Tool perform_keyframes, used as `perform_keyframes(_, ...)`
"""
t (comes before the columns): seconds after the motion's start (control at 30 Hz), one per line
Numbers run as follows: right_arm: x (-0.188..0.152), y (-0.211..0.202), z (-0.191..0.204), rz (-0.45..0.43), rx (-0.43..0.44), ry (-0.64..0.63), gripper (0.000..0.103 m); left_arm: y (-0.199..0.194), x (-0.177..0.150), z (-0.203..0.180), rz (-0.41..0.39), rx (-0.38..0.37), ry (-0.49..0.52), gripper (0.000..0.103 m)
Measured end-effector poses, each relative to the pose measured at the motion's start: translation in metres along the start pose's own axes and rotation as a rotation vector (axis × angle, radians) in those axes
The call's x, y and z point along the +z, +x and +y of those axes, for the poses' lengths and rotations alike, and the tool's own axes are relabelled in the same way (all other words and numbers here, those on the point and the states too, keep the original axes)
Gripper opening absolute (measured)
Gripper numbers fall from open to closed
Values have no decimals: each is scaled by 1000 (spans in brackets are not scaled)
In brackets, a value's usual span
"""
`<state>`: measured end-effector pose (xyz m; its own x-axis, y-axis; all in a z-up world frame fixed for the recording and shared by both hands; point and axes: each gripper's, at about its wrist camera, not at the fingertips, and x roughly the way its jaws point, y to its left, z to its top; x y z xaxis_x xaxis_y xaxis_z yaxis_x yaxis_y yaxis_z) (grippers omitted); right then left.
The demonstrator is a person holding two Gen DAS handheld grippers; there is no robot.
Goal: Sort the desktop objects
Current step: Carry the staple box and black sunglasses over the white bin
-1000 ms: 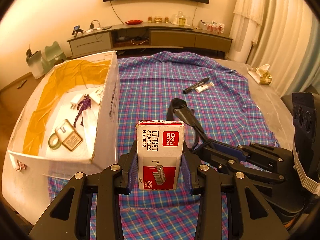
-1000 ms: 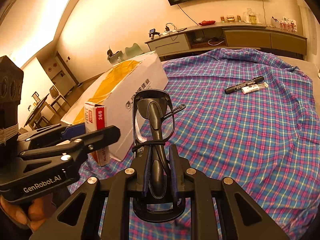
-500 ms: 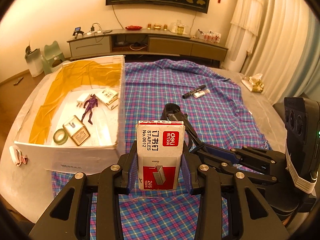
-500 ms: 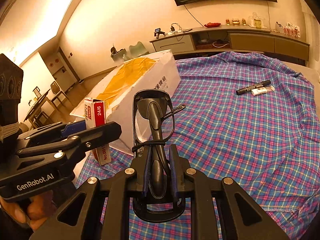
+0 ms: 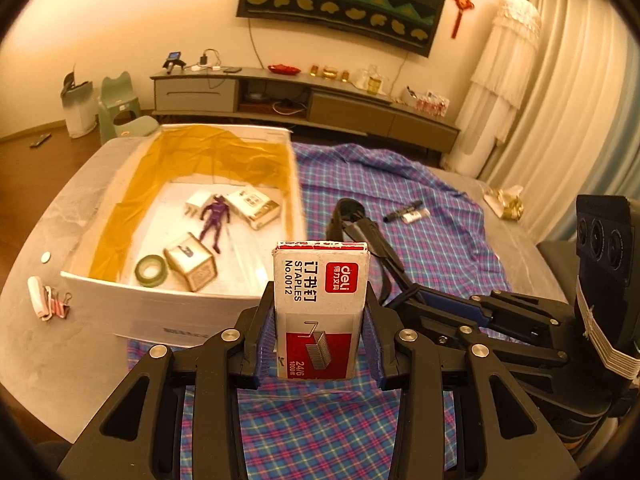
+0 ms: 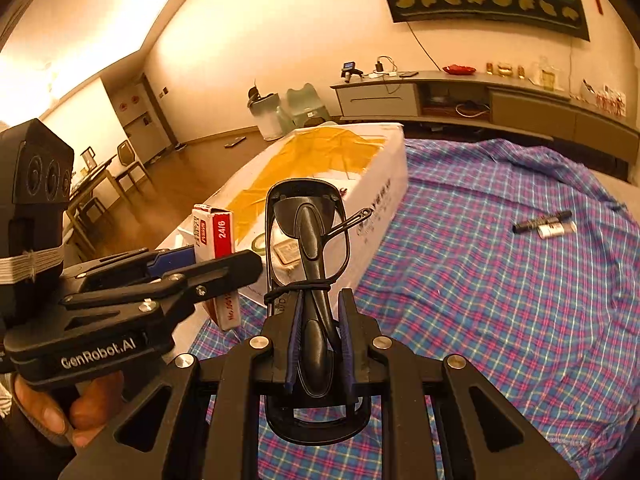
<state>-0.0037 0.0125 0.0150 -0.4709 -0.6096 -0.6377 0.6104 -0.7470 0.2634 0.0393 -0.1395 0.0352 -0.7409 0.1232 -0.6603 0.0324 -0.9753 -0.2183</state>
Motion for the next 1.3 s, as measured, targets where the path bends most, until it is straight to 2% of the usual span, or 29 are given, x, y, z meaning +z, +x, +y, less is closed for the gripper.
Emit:
perform_keyframes(0.4, 36, 15, 31, 38, -11, -92, 19, -2, 27, 60, -38, 10, -91, 39)
perform_keyframes(0.73, 69, 48, 33, 101, -28, -110, 19, 11, 55, 99, -45, 32, -124, 39)
perform_keyframes(1.03, 94, 81, 37, 151, -68, -161, 19, 44, 77, 130, -1, 15, -199, 39)
perform_keyframes(1.3, 119, 114, 33, 191, -111, -203, 19, 83, 98, 150, 62, 61, -221, 39)
